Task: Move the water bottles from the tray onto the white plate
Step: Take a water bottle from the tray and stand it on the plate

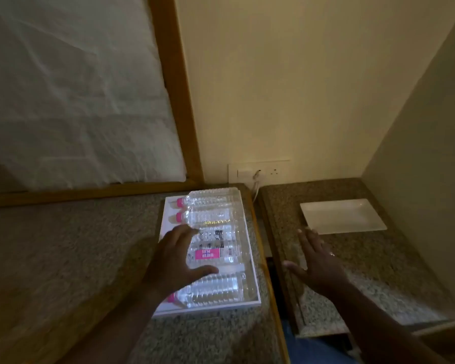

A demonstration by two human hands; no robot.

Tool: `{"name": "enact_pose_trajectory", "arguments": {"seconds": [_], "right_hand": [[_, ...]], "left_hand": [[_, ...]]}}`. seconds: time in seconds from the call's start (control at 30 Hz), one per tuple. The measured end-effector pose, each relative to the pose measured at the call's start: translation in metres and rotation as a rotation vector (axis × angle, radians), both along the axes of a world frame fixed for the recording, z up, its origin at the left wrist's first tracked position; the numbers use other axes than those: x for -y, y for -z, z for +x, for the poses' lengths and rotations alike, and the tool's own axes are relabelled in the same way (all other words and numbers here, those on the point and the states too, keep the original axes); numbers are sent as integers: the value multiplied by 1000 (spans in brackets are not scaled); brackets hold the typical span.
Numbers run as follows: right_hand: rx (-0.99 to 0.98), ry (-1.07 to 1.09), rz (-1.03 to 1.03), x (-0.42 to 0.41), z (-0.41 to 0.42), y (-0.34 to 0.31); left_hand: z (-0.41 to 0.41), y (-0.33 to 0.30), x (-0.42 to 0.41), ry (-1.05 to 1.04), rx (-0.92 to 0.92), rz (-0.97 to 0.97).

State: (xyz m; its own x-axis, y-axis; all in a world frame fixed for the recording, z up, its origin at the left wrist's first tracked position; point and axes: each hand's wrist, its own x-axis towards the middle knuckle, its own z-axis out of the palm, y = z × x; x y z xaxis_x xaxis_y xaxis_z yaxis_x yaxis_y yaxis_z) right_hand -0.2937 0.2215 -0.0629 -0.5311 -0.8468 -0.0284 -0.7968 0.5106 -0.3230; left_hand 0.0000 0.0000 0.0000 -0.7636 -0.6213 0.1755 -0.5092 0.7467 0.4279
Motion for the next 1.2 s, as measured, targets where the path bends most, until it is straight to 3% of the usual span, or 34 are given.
{"name": "enact_pose_trajectory", "arguments": {"seconds": [0.1, 0.37, 0.7, 0.83, 1.0, 1.2], "right_hand": [[12, 4, 113, -14, 5, 19], [18, -21, 280, -32, 17, 51], [11, -39, 337, -38, 17, 65], [12, -23, 356, -36, 20, 66], [24, -10, 363, -33, 22, 67], [21, -8, 361, -32, 22, 65]], "left_hand": [[15, 22, -15, 64, 91, -20], [28, 46, -25, 76, 254, 156], [21, 48, -17, 22, 336, 440], [11, 21, -1, 125, 381, 361], [-15, -31, 6, 216, 272, 225], [-42, -45, -9, 245, 17, 357]]}}
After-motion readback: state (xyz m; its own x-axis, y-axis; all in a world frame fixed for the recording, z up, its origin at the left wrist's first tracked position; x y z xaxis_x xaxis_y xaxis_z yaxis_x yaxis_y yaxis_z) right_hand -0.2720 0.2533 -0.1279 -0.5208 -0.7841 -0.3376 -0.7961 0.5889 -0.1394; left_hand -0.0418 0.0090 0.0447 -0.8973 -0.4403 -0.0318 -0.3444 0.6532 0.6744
